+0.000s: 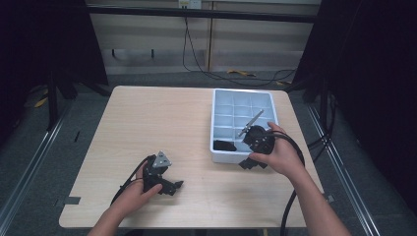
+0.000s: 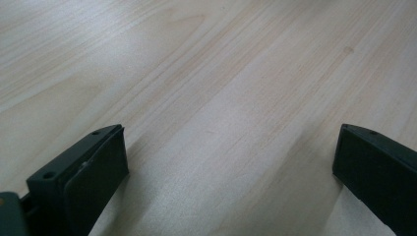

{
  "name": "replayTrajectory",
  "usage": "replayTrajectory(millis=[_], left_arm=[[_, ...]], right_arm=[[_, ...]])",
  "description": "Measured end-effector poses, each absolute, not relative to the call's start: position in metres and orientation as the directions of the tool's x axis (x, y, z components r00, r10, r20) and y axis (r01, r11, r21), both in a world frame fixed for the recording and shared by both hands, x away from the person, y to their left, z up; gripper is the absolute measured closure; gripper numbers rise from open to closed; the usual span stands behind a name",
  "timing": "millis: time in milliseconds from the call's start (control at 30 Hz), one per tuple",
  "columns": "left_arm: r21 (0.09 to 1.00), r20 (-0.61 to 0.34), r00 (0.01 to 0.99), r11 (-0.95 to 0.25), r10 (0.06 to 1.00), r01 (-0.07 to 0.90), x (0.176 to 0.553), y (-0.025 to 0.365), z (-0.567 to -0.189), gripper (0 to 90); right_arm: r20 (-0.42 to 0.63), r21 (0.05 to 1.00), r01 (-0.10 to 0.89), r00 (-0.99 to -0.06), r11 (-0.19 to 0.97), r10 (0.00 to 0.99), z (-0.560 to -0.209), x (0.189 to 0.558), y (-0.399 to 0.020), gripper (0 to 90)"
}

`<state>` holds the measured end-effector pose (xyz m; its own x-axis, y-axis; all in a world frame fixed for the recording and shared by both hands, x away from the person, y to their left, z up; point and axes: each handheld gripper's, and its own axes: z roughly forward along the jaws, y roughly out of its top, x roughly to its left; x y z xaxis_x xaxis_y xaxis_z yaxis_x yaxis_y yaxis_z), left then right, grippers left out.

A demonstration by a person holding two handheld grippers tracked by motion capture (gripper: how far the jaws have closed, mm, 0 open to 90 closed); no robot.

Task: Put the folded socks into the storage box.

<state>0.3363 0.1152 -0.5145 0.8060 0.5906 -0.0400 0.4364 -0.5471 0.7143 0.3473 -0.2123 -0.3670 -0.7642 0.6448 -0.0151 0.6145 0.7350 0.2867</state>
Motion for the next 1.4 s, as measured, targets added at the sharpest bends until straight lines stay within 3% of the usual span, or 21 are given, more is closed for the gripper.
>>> replayTrajectory(millis=[1400], left_arm=[[0.714, -0.039, 0.806, -0.548, 0.59, 0.436, 0.336, 0.115, -0.514, 0.0]], right_arm=[[-0.011, 0.341, 0.657, -0.713, 0.673, 0.702, -0.393, 0.317, -0.259, 23.5]])
